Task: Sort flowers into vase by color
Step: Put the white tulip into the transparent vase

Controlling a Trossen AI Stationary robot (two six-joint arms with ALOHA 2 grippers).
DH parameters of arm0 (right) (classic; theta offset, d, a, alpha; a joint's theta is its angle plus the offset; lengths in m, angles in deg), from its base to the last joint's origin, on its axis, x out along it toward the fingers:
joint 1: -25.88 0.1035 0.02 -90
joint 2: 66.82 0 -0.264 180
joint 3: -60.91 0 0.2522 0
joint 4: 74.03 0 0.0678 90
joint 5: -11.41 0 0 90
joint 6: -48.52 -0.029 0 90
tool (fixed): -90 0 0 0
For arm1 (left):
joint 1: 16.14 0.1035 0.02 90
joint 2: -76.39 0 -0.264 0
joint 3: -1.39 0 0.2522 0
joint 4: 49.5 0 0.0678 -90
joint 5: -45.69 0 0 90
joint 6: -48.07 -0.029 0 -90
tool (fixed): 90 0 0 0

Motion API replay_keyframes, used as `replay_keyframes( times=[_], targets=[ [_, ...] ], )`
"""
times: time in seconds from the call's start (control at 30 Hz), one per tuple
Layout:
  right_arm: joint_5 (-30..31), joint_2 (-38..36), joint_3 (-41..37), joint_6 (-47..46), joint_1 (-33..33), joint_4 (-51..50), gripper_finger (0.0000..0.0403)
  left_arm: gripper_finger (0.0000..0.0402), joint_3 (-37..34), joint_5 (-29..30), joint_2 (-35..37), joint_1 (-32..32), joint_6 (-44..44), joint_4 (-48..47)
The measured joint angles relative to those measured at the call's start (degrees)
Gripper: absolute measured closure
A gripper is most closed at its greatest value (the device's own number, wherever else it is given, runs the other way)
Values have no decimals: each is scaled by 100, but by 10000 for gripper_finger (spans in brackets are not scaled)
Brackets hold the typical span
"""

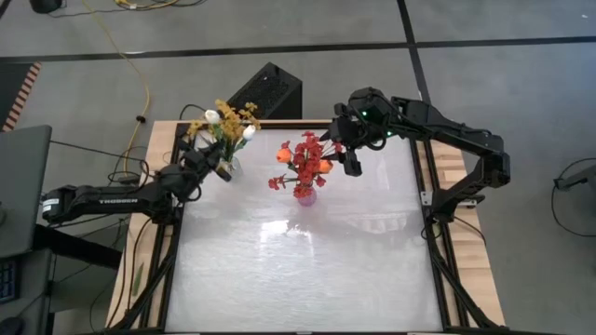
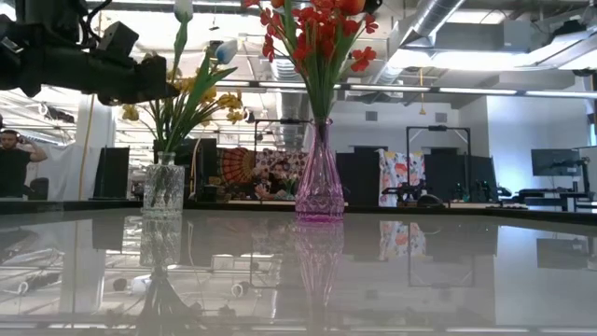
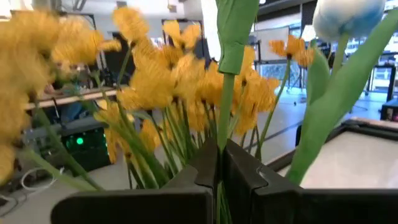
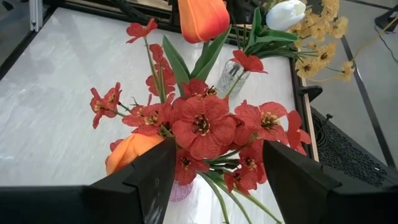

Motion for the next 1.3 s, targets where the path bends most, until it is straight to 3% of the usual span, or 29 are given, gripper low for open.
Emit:
replay_keyframes(
  times=[0.73,1.3],
  targets=[
    [0,0,0,17,0,3,138,401,-13,-116,-7,0,502,-870],
    [1,0,0,10,0,57,138,401,-13,-604,-4,-2,-79,-206]
  ],
)
